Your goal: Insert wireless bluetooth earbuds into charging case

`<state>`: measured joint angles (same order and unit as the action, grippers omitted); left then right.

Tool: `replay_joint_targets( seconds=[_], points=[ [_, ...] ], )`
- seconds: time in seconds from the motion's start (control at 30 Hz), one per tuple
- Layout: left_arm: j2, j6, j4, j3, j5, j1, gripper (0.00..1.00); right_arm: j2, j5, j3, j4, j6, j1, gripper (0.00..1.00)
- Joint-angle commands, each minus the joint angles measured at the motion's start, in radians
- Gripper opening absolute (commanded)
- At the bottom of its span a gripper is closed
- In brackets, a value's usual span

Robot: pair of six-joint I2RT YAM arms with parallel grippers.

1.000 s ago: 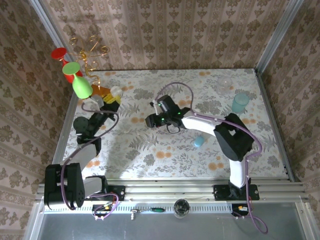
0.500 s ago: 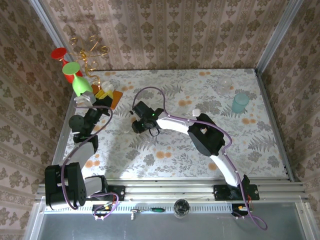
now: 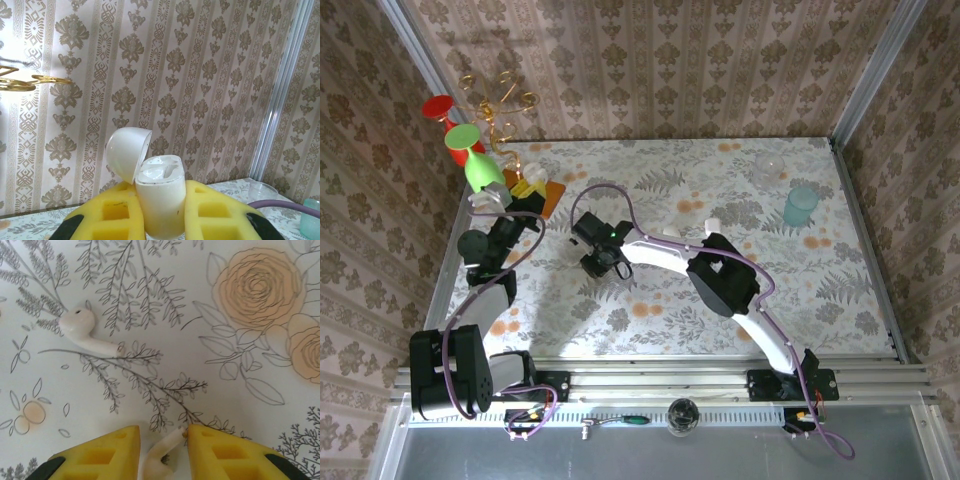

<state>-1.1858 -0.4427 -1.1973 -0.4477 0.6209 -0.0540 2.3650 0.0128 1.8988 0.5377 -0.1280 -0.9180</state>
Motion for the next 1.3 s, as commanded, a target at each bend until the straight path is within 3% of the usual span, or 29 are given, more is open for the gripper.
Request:
replay_joint_targets(
  seconds=[0.0, 0.2, 0.4, 0.57, 0.9, 1.0, 1.13, 1.27],
  points=[
    [-0.009, -0.026, -0.024, -0.028, 0.016, -0.004, 0.03, 0.037, 0.025, 0.031, 0.101, 0.046, -0.011, 0.32],
    [-0.020, -0.043, -0.046, -0.028, 0.016, -0.005, 0.04, -0.011, 0.069, -0.034, 0.115, 0.051, -0.008, 0.31],
    [-0.029, -0.057, -0.062, -0.028, 0.016, -0.004, 0.04, -0.130, 0.025, -0.214, 0.037, 0.007, 0.040, 0.20],
    [-0.029, -0.063, -0.061, -0.023, 0.046, 0.005, 0.04, -0.223, -0.008, -0.360, -0.029, -0.037, 0.095, 0.20],
    [-0.014, -0.036, -0.023, -0.018, 0.043, 0.050, 0.04, -0.415, 0.059, -0.678, -0.066, -0.250, 0.205, 0.23],
    [-0.015, -0.031, -0.013, -0.020, 0.043, 0.054, 0.04, -0.433, 0.042, -0.703, -0.051, -0.302, 0.195, 0.28],
    [-0.016, -0.028, -0.006, -0.019, 0.042, 0.054, 0.04, -0.449, -0.011, -0.707, -0.062, -0.370, 0.170, 0.45],
    [-0.017, -0.026, -0.005, -0.013, 0.039, 0.054, 0.04, -0.441, -0.075, -0.676, -0.081, -0.412, 0.144, 0.50]
  ],
)
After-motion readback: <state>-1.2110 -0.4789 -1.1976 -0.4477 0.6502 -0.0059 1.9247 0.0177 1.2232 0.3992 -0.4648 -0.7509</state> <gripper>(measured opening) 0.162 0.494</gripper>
